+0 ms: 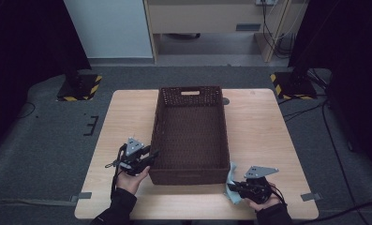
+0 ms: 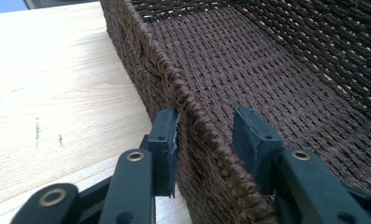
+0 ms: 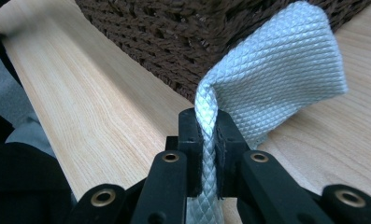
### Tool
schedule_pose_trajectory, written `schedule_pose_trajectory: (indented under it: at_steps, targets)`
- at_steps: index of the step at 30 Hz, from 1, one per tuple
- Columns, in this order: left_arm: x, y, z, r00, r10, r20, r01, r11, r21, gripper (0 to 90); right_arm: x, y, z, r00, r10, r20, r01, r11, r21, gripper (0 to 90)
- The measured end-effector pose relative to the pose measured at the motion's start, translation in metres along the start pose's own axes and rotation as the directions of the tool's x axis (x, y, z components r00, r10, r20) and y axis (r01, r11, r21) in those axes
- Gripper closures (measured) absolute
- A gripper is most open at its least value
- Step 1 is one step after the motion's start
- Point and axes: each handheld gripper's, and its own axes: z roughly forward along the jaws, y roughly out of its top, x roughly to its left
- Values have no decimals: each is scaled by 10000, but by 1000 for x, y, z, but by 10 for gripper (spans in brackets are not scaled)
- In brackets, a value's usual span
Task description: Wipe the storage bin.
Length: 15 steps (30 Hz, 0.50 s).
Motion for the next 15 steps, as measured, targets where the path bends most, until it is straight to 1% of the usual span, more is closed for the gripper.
schedule_pose_trajectory:
  at_steps: [2,4,6,9,10,13,15]
  targets:
    - [0,0,0,10000,6,5,-6,10000,5,600,-1,1,-3,10000,4,89,-3,9999,-141,841]
    - [0,0,0,10000,-2,2,2,10000,5,596,-3,3,-8,9997,71,228,-62,9992,-393,841]
    - [0,0,0,10000,9,4,-9,10000,1,595,-8,4,-16,9987,176,476,-136,9963,-849,841]
    - [0,0,0,10000,4,13,-4,10000,-1,595,-13,5,-23,9963,362,779,-267,9925,-1192,841]
    - [0,0,0,10000,-4,17,4,10000,1,595,-16,5,-26,9942,479,959,-347,9903,-1346,841]
    - [0,0,0,10000,8,-21,-8,10000,17,593,-25,3,-33,9875,743,1393,-522,9864,-1561,841]
    - [0,0,0,10000,29,-18,-29,10000,-2,594,-32,3,-35,9815,803,1738,-504,9841,-1701,841]
